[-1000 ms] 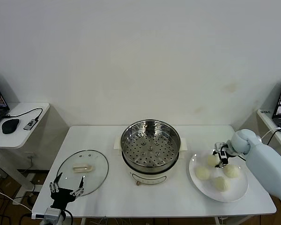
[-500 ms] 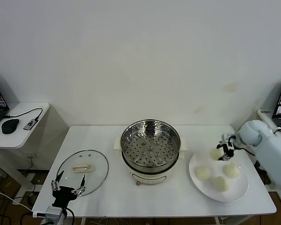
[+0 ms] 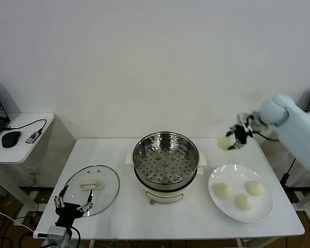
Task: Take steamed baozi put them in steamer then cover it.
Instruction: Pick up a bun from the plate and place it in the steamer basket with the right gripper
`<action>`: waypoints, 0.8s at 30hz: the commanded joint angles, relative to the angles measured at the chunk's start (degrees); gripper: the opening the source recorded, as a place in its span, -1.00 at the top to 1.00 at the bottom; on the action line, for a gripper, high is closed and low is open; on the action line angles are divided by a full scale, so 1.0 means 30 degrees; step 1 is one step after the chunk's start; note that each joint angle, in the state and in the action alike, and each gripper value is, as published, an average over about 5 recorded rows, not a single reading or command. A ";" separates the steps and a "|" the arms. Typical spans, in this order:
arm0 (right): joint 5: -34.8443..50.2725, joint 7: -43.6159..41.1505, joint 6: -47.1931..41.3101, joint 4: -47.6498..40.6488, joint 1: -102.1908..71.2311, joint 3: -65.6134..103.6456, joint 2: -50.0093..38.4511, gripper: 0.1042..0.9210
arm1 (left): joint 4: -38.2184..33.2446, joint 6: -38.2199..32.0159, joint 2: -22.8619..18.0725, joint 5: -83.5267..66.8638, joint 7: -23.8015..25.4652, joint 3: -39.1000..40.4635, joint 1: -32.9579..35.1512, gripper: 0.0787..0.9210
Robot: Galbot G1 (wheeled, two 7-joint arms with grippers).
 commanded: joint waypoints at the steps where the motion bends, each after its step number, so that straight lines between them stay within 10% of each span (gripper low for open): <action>1: 0.4290 -0.1206 0.8410 -0.5476 0.3852 -0.2815 0.5186 -0.14 | -0.0019 -0.0017 -0.0104 0.0024 -0.0094 -0.0041 -0.0069 -0.77; 13: -0.1969 -0.0452 1.7409 -0.3496 0.2025 -0.2769 0.7213 -0.14 | -0.0005 -0.0085 -0.0308 0.0375 -0.0222 -0.0257 0.0346 -0.77; 24: -0.8741 0.2014 1.7940 -0.0592 0.0804 -0.2661 0.7136 -0.14 | -0.0167 -0.0109 -0.0527 0.0786 -0.0251 -0.0130 0.0582 -0.77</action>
